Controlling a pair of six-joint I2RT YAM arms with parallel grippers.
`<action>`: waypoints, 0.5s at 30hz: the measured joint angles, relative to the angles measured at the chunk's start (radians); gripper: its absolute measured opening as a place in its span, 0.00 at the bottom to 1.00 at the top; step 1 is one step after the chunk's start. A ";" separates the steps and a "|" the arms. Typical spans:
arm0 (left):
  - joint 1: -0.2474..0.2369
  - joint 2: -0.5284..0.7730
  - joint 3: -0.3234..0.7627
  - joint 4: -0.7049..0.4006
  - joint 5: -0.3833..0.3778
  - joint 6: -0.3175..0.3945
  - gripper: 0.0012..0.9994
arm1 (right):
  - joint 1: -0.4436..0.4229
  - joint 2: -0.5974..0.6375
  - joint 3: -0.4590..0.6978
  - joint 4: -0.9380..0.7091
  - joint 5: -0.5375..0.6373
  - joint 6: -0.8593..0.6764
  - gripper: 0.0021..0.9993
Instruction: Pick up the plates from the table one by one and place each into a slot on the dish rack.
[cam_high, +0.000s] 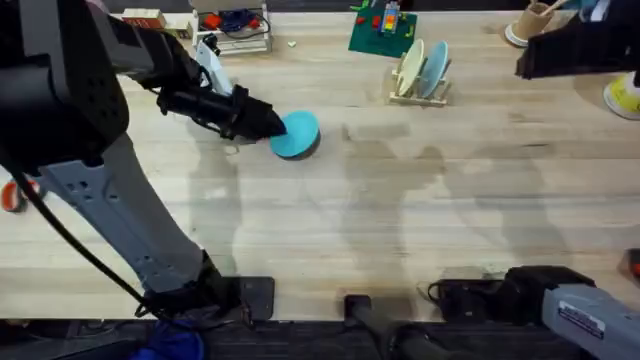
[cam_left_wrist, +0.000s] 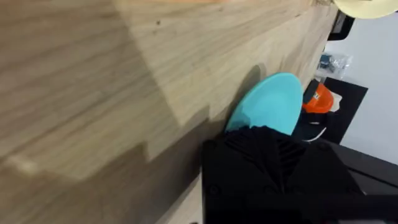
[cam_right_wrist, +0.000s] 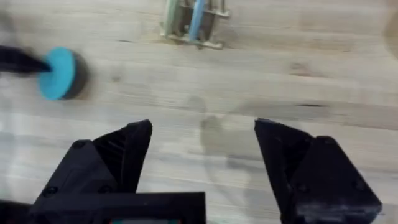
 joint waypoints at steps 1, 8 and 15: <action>0.000 0.000 0.000 0.000 0.000 0.000 0.04 | 0.000 0.002 0.000 0.000 -0.018 0.010 1.00; 0.000 0.000 0.000 0.010 0.001 -0.003 0.04 | 0.000 0.094 0.005 0.001 -0.193 0.111 0.99; -0.001 0.000 0.000 0.026 0.008 -0.003 0.04 | 0.053 0.211 0.005 0.023 -0.260 0.236 0.99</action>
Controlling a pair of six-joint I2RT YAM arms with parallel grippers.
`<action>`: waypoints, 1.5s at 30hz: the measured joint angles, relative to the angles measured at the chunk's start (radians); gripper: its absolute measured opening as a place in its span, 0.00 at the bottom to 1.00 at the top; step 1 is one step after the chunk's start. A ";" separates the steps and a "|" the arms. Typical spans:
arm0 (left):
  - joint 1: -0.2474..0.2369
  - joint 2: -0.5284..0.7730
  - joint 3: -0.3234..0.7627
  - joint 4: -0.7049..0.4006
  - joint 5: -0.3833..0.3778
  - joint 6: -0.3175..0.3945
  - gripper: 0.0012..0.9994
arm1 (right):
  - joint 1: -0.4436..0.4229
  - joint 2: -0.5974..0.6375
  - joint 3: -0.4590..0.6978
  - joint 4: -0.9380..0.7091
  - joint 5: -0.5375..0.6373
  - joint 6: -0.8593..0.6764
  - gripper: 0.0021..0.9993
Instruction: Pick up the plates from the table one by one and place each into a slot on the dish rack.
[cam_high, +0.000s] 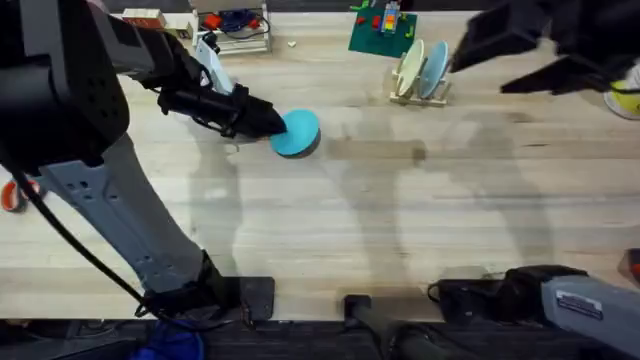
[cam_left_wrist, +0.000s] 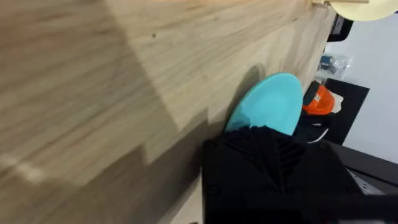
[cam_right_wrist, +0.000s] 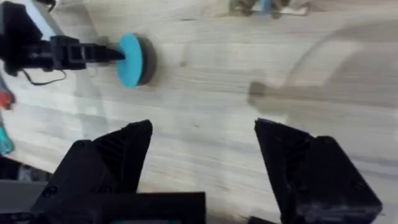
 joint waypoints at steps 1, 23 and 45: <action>0.000 0.000 0.000 0.001 0.001 0.000 0.04 | 0.019 0.016 0.000 0.015 -0.005 0.015 0.99; 0.000 0.000 0.000 0.001 0.001 0.000 0.04 | 0.369 0.472 0.000 0.385 -0.118 0.235 1.00; 0.000 0.000 0.000 0.004 0.001 0.000 0.04 | 0.466 0.664 0.000 0.560 -0.153 0.265 0.99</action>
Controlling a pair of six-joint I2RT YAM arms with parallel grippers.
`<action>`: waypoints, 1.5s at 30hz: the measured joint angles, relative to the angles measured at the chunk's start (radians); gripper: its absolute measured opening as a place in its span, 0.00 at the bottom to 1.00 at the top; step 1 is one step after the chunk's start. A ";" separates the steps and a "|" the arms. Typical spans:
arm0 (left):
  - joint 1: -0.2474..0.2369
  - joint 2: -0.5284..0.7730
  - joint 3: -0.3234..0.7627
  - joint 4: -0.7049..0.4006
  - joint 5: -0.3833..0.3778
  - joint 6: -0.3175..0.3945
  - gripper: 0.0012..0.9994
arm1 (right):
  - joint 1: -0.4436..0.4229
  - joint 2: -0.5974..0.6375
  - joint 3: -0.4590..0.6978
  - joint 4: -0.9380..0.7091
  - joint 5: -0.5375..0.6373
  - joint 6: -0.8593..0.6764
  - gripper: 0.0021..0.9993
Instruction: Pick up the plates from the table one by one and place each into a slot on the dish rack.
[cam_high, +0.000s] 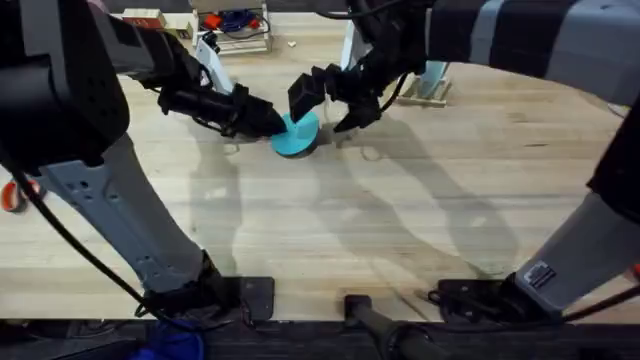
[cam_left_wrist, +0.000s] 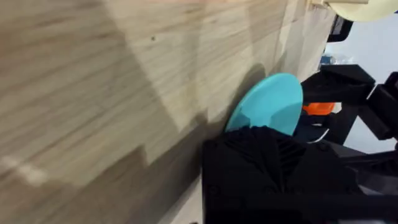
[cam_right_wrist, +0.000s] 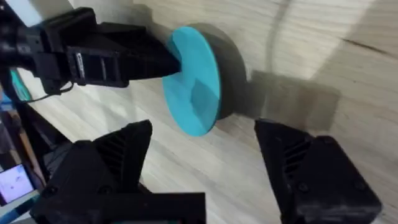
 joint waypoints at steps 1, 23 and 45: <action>0.000 0.000 0.000 0.000 0.000 0.000 0.04 | 0.002 0.003 0.000 0.004 0.000 0.000 0.99; 0.000 0.000 0.000 0.000 0.000 0.000 0.04 | 0.014 0.062 0.000 0.139 0.000 0.060 1.00; -0.001 0.000 0.000 0.004 0.001 0.000 0.04 | 0.037 0.095 0.006 0.167 -0.006 0.103 0.99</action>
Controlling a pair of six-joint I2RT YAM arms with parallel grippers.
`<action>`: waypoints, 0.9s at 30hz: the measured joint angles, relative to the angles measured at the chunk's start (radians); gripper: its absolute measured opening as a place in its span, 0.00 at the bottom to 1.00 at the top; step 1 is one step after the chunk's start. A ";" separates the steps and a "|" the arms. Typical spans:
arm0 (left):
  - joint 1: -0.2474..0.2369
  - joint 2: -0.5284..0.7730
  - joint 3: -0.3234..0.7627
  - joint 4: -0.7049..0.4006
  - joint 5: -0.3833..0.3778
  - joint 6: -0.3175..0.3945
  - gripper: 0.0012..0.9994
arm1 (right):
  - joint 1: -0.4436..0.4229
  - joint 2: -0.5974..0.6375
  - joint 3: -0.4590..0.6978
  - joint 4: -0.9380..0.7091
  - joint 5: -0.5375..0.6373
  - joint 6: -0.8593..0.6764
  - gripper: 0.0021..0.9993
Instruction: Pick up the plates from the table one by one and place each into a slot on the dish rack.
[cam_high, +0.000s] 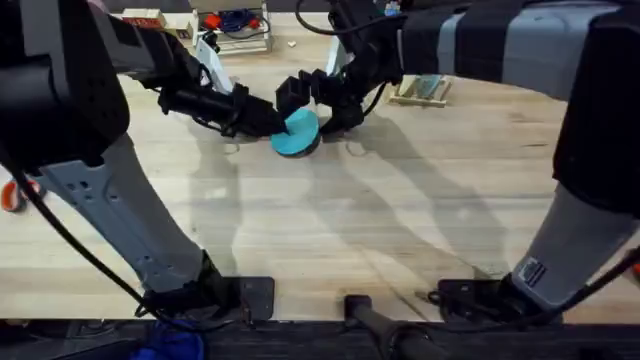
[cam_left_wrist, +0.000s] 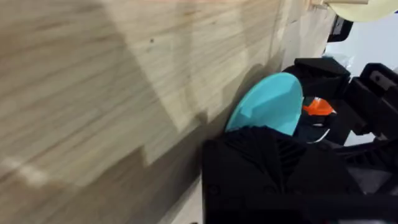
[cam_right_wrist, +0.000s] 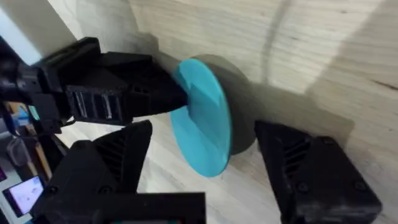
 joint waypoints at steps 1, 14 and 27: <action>0.000 0.000 0.000 0.000 0.000 0.000 0.04 | 0.000 0.000 0.000 0.001 0.000 0.002 0.99; 0.000 0.000 0.000 0.000 0.000 0.000 0.04 | 0.003 0.027 0.000 0.004 0.002 0.004 0.18; 0.013 0.000 0.002 0.000 0.017 0.000 0.04 | -0.006 0.018 0.014 0.016 -0.036 0.010 0.03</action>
